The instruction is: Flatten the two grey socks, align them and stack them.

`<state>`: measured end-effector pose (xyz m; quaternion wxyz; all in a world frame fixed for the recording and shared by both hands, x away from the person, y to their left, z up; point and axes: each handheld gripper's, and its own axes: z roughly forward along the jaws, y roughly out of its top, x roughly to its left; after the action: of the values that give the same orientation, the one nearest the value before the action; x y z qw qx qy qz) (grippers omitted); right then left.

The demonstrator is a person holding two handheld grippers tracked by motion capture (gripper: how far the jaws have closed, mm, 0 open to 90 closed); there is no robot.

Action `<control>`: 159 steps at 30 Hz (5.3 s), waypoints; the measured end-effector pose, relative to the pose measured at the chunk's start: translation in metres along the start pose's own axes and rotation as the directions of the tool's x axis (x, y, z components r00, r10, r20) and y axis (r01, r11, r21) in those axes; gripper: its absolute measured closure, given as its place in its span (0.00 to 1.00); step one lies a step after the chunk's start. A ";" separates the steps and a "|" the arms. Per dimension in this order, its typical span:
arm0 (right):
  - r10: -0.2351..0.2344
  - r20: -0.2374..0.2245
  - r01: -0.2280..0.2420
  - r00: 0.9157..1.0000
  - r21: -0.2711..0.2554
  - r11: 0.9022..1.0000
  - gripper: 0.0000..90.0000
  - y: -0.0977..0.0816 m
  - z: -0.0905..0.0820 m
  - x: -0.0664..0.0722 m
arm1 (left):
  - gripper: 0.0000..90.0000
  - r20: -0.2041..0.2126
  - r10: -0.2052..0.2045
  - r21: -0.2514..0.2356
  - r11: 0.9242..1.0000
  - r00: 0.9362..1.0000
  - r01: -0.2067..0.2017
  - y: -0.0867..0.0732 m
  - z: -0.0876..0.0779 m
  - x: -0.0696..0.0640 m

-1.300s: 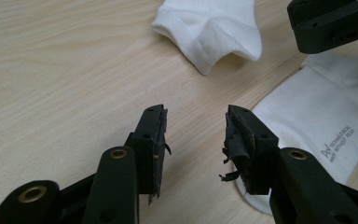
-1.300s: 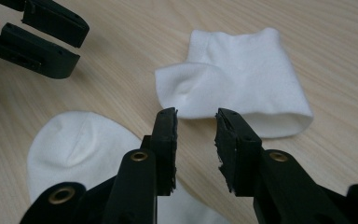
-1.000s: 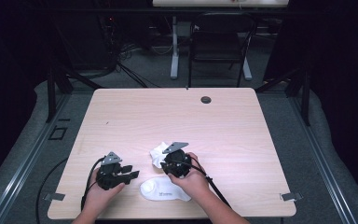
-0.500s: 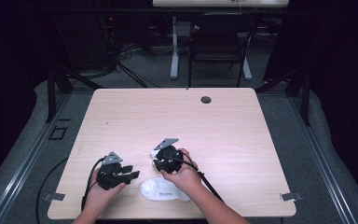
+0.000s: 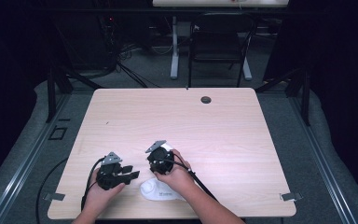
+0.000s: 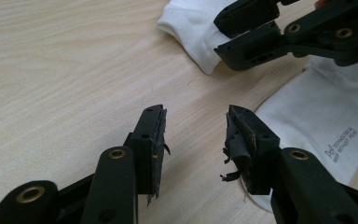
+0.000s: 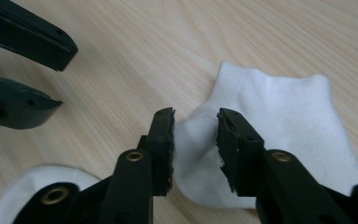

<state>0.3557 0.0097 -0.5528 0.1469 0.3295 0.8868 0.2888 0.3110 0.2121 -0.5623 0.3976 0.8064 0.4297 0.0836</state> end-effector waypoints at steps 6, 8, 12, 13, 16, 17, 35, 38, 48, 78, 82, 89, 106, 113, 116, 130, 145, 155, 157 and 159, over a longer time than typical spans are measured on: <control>0.008 0.017 -0.008 1.000 0.003 1.000 0.96 0.000 0.000 -0.001 | 0.64 0.002 0.001 0.003 1.000 1.000 -0.001 0.000 0.000 0.000; 0.028 0.014 -0.028 1.000 -0.010 1.000 0.97 0.000 -0.002 -0.002 | 0.64 -0.001 0.002 0.003 1.000 1.000 -0.002 0.000 0.001 0.000; 0.041 0.001 -0.041 0.999 -0.022 0.999 0.98 0.001 -0.006 -0.003 | 0.64 -0.001 0.001 0.002 1.000 1.000 -0.001 0.000 0.001 0.000; 0.048 -0.009 -0.049 0.999 -0.038 0.998 0.98 0.001 -0.009 -0.004 | 0.64 -0.001 0.000 0.001 1.000 1.000 0.000 0.000 0.001 0.000; 0.063 -0.020 -0.064 0.998 -0.060 0.996 0.98 0.003 -0.014 -0.003 | 0.64 -0.001 0.000 0.002 1.000 1.000 0.000 0.000 0.002 0.000; 0.066 -0.022 -0.067 0.998 -0.073 0.995 0.98 0.004 -0.015 -0.003 | 0.64 -0.001 0.000 0.002 1.000 1.000 0.000 0.000 0.002 0.000; 0.230 -0.023 -0.230 0.973 -0.183 0.956 0.98 0.006 -0.042 -0.037 | 0.66 0.013 -0.025 -0.028 0.999 1.000 0.025 0.009 0.011 -0.003; 0.250 -0.021 -0.249 0.968 -0.182 0.951 0.98 0.004 -0.042 -0.042 | 0.67 0.012 -0.027 -0.032 0.999 1.000 0.027 0.014 0.015 -0.005; 0.294 -0.013 -0.292 0.956 -0.175 0.940 0.98 -0.008 -0.043 -0.056 | 0.85 -0.029 0.076 -0.018 0.997 0.997 -0.077 0.044 0.043 -0.025; 0.341 0.050 -0.324 0.939 -0.206 0.923 0.98 -0.027 -0.059 -0.084 | 1.00 -0.082 0.109 0.083 0.991 0.991 -0.102 0.054 0.082 -0.025; 0.369 0.062 -0.352 0.927 -0.190 0.916 0.98 -0.038 -0.063 -0.093 | 1.00 -0.072 0.102 0.090 0.991 0.992 -0.096 0.052 0.076 -0.019; 0.398 0.054 -0.386 0.916 -0.153 0.910 0.98 -0.059 -0.061 -0.094 | 0.99 -0.048 0.112 0.099 0.989 0.993 -0.107 0.049 0.072 -0.012; 0.440 -0.006 -0.435 0.898 -0.162 0.885 0.86 -0.092 -0.064 -0.088 | 0.95 -0.046 0.112 0.104 0.989 0.993 -0.106 0.051 0.072 -0.008; 0.392 -0.035 -0.393 0.919 -0.159 0.906 0.90 -0.081 -0.061 -0.083 | 0.95 -0.036 0.107 0.108 0.989 0.994 -0.103 0.051 0.071 -0.006; 0.388 -0.017 -0.387 0.922 -0.131 0.913 0.90 -0.080 -0.052 -0.082 | 0.95 -0.036 0.107 0.106 0.989 0.994 -0.102 0.051 0.071 -0.006; 0.441 0.033 -0.438 0.897 -0.079 0.896 0.91 -0.088 -0.035 -0.096 | 0.93 -0.027 0.093 0.097 0.991 0.995 -0.090 0.048 0.068 -0.001; 0.442 0.043 -0.434 0.896 -0.125 0.892 0.78 -0.086 -0.048 -0.104 | 0.69 -0.069 0.048 0.077 0.996 0.997 -0.042 0.052 0.057 0.006; 0.417 0.052 -0.411 0.908 -0.091 0.907 0.71 -0.086 -0.039 -0.101 | 0.64 -0.071 0.043 0.121 0.992 0.997 -0.034 0.048 0.061 0.007; 0.415 0.053 -0.410 0.908 -0.082 0.908 0.71 -0.087 -0.037 -0.102 | 0.70 -0.075 0.050 0.109 0.993 0.996 -0.041 0.047 0.062 0.005; 0.420 0.045 -0.416 0.907 -0.077 0.906 0.73 -0.087 -0.036 -0.101 | 0.74 -0.080 0.057 0.110 0.993 0.995 -0.048 0.047 0.062 0.003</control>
<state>0.3711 -0.1263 -0.5706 0.1192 0.5152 0.7810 0.3324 0.3720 0.1646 -0.5714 0.3330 0.8336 0.4283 0.1038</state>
